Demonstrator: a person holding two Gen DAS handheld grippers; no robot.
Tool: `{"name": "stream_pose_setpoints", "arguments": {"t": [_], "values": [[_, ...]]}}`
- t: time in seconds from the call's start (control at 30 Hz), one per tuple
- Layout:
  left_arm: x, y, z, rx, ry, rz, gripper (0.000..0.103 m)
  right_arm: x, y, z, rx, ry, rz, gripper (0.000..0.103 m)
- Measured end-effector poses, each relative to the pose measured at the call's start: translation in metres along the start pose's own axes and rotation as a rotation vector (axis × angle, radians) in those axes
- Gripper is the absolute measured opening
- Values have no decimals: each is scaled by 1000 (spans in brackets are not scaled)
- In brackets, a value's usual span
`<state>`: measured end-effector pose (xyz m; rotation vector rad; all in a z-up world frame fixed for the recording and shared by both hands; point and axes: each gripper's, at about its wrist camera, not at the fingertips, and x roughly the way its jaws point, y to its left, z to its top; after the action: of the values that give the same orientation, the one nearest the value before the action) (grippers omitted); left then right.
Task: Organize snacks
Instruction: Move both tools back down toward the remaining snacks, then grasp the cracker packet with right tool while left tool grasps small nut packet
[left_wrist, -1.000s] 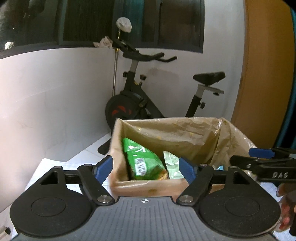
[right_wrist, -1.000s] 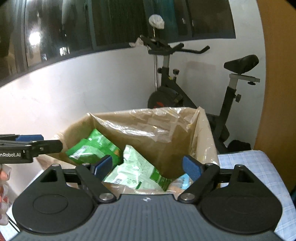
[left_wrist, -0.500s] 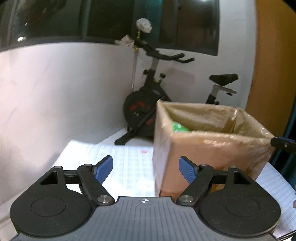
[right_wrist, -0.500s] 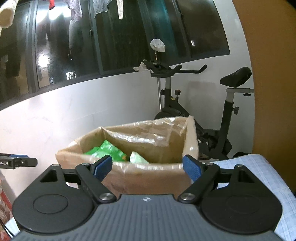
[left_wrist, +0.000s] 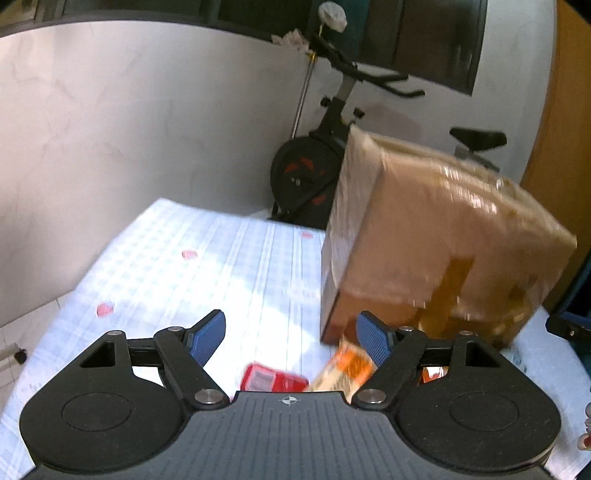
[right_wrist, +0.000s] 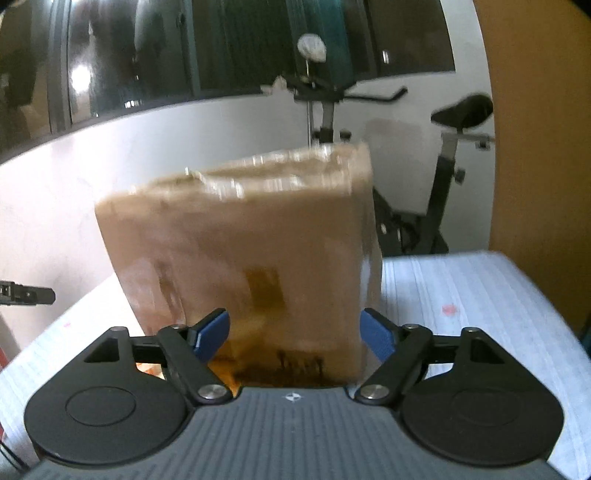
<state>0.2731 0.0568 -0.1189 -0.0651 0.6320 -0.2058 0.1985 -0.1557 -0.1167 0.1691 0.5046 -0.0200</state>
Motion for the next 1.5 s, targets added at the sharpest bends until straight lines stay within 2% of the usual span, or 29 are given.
{"name": "stream_pose_setpoints", "arguments": {"t": [0.17,0.4,0.67,0.87,0.97,1.13,1.27,1.33,1.37,1.4,1.5], "values": [[0,-13,-29,14,54,-53,76,-1,-6,-27,18,69,-21,74],[1,-45,-76,150,159,-134,64,-4,-10,-61,60,150,-40,69],[8,-67,-97,274,233,-186,53,-5,-7,-78,80,187,-49,68],[19,-69,-104,282,287,-167,50,-8,-6,-81,71,186,-65,68],[23,-67,-109,266,300,-158,31,-8,-8,-83,63,182,-87,68],[19,-60,-113,198,268,-134,27,-4,-12,-90,34,188,-135,68],[18,-61,-115,187,256,-128,27,4,-13,-92,-7,189,-140,67],[17,-62,-115,187,251,-123,27,9,-14,-92,-27,196,-126,62],[17,-62,-116,187,248,-117,27,11,-13,-92,-39,202,-115,55],[17,-63,-116,187,244,-105,27,14,-12,-92,-54,207,-110,53],[17,-57,-114,163,237,-70,27,17,-12,-91,-67,210,-109,51]]}}
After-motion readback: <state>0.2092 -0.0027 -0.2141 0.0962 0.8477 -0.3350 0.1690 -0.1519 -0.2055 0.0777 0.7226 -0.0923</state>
